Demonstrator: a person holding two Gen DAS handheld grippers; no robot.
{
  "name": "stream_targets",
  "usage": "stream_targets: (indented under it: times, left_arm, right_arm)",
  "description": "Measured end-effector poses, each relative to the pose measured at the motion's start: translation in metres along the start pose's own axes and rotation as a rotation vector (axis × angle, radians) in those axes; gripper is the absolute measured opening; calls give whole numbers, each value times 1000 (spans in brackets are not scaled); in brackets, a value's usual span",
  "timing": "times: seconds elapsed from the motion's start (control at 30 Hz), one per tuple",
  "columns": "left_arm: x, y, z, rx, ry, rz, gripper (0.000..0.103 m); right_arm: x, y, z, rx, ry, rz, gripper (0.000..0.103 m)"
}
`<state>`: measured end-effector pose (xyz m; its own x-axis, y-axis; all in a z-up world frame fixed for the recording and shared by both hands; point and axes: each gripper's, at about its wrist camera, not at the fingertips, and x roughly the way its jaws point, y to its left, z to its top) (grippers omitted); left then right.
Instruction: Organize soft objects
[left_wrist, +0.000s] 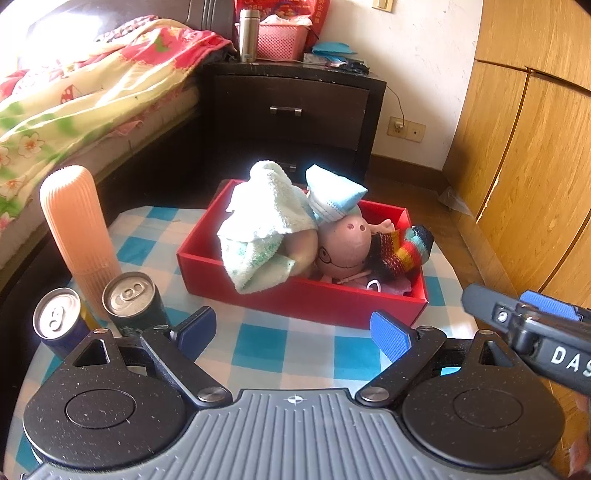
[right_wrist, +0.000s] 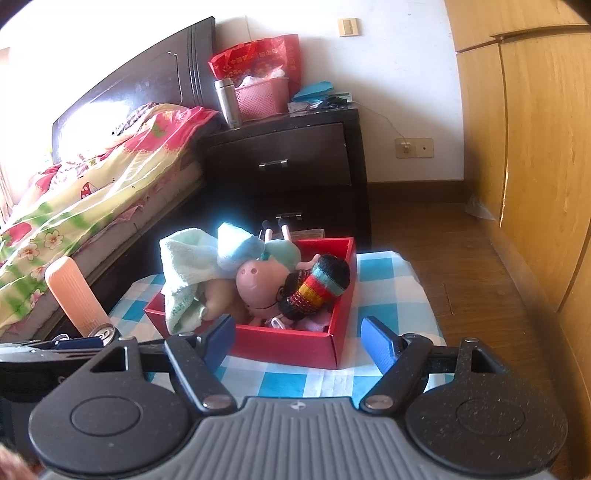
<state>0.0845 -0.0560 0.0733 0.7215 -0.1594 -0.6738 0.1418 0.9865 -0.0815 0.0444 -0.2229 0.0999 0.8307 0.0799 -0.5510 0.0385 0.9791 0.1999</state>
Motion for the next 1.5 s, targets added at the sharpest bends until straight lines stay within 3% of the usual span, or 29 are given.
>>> stream_targets:
  times: [1.5]
  left_arm:
    - [-5,-4,2,2,-18,40,88]
  right_arm:
    - [-1,0,-1,5,-23,-3,55]
